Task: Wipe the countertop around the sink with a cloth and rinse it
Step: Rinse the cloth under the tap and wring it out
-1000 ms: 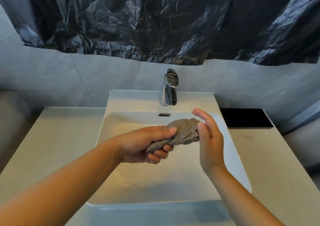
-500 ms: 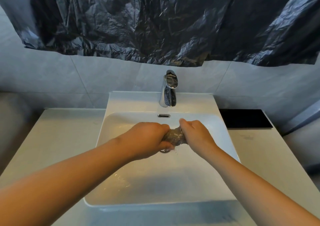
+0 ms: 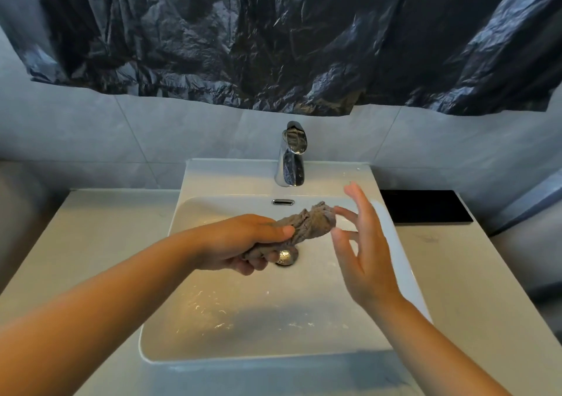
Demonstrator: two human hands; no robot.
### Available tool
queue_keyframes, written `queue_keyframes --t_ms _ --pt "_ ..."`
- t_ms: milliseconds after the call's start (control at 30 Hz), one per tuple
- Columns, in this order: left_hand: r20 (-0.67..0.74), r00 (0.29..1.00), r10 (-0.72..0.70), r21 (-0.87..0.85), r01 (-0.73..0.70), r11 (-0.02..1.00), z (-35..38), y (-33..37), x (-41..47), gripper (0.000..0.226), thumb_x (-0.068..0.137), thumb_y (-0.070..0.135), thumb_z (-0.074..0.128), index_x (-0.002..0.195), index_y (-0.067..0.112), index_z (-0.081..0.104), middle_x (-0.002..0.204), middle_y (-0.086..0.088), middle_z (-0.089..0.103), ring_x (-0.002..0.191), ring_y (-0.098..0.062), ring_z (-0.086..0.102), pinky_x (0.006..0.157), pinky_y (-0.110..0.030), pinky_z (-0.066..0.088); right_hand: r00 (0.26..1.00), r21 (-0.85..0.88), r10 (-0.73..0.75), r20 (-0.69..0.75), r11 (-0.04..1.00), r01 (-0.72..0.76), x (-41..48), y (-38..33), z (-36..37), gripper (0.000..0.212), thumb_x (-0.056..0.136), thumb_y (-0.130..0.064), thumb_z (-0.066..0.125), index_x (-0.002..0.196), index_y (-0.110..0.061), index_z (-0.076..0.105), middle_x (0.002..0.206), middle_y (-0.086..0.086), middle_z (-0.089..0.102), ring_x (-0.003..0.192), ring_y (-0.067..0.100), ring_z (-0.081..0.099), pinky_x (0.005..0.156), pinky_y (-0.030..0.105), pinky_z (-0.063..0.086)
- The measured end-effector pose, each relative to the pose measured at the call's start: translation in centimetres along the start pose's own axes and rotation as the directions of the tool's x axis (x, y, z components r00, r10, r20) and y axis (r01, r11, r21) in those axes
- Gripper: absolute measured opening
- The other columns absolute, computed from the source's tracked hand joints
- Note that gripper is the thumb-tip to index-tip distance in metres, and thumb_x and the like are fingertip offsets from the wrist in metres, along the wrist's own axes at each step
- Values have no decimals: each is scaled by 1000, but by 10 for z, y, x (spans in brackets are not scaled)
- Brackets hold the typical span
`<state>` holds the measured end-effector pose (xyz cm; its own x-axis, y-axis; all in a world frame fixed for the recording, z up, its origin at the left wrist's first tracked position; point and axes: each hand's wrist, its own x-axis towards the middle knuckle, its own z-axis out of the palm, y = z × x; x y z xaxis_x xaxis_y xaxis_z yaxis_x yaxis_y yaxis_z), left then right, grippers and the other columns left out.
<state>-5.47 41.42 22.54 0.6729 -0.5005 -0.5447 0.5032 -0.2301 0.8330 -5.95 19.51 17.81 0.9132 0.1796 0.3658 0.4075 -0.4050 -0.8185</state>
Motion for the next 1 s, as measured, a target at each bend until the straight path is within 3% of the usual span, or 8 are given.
queue_keyframes --t_ms 100,200,333,533,633,733,867,1000 --pt "231 970 -78 -149 114 982 -3 -4 3 35 90 42 53 107 13 48 68 2 42 54 -7 26 41 -14 20 987 -67 -158 -1 985 157 -15 2 13 53 95 -52 33 145 -35 26 152 -5 30 138 7 33 101 12 38" --pt "470 876 -109 -197 224 954 -3 -7 6 40 89 45 56 110 12 48 71 3 40 54 -4 29 41 -11 28 960 -98 -278 -35 957 273 -8 -3 23 55 94 -52 33 139 -22 37 147 2 36 136 13 36 103 15 37" --pt "589 796 -140 -221 325 919 -10 -6 4 38 91 45 55 109 13 52 72 3 44 54 -4 36 43 -10 32 901 -194 -434 -26 886 421 9 -6 27 49 94 -46 35 119 -12 60 117 8 54 102 18 58 73 28 55" --pt "466 857 -221 -79 289 954 -7 5 1 38 90 37 57 115 9 48 78 1 43 61 -6 34 48 -11 34 860 -312 -510 22 813 491 20 5 23 51 97 -40 32 81 -9 69 76 4 60 67 17 55 47 32 44" --pt "384 892 -237 19 249 968 3 11 -1 25 93 32 54 103 10 48 73 1 42 58 -7 31 45 -13 29 862 -330 -505 46 807 490 29 6 18 51 97 -35 30 65 -12 61 61 0 54 54 16 48 43 33 38" --pt "170 968 -184 233 142 962 16 11 -2 24 94 33 55 89 10 48 68 -1 44 54 -9 33 45 -16 30 898 -321 -415 147 838 441 33 9 19 46 93 -32 33 59 -14 59 55 -1 52 49 14 47 42 31 40" --pt "-119 993 -3 679 84 729 25 11 1 33 93 42 52 96 9 55 76 -3 55 62 -13 49 55 -22 45 964 -278 -100 247 946 170 32 6 25 51 88 -45 22 52 -22 50 49 -5 44 48 14 44 45 28 36" --pt "-192 968 159 894 106 435 25 5 4 26 93 47 50 95 20 49 80 6 51 71 -10 49 61 -25 41 938 -170 137 319 982 -86 27 6 35 52 86 -47 25 48 -18 47 49 8 47 50 19 44 49 36 38"
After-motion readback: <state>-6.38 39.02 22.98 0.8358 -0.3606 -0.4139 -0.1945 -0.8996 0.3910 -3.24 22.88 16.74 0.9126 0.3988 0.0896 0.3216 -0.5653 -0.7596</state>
